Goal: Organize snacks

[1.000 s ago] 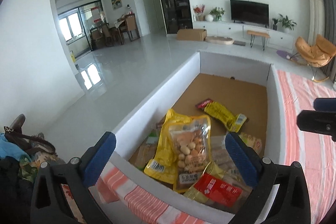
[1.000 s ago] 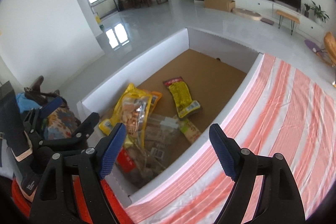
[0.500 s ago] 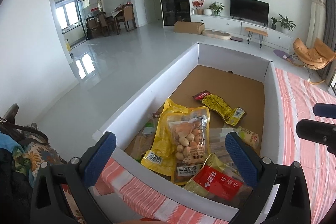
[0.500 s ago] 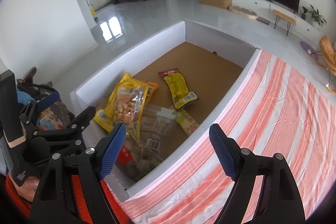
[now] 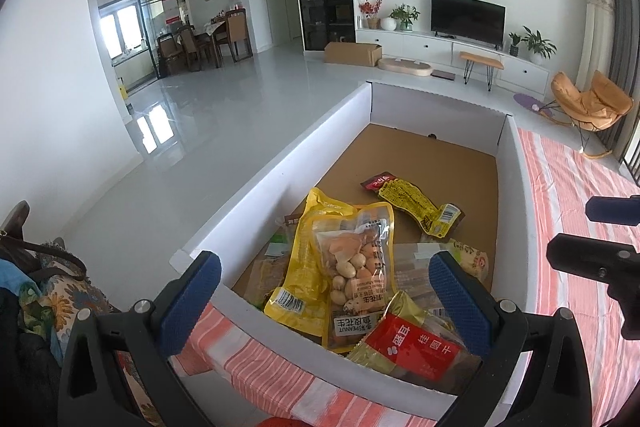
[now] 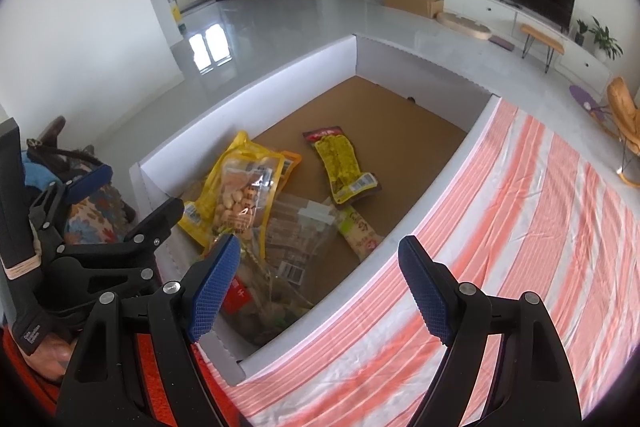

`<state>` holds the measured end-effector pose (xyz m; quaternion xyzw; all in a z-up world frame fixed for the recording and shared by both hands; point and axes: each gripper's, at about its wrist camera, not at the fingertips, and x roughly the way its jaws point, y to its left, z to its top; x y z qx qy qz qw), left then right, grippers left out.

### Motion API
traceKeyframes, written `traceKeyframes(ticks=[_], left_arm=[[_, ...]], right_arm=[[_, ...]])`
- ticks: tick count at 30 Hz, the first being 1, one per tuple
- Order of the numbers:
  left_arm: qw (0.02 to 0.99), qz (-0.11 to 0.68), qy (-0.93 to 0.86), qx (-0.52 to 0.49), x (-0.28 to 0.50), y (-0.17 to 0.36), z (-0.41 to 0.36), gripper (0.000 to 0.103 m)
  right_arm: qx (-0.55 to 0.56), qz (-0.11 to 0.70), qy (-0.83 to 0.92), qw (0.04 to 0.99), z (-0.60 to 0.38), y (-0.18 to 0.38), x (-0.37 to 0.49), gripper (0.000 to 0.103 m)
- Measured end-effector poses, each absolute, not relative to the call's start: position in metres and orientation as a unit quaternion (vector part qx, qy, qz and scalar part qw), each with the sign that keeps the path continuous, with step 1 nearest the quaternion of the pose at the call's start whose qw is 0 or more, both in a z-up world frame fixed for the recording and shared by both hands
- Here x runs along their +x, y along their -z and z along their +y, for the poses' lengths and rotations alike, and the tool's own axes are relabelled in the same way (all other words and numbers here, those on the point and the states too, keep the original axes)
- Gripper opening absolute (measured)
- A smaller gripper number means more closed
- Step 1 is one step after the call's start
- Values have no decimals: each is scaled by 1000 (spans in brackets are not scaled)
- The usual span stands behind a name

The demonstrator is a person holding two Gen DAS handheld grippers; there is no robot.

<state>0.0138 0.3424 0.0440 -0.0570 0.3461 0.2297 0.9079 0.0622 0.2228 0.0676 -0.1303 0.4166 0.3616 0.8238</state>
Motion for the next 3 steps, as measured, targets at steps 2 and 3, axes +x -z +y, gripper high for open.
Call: traceKeyframes(ticks=[2,3], left_arm=[[909,343,-230,-58,14,-45,342,103],[910,342,-228,-55,15,-45,342,103]], right_arm=[[-131,417,-362,823,224,-67,62,84],[-131,417,-362,823,225,-66,61,84]])
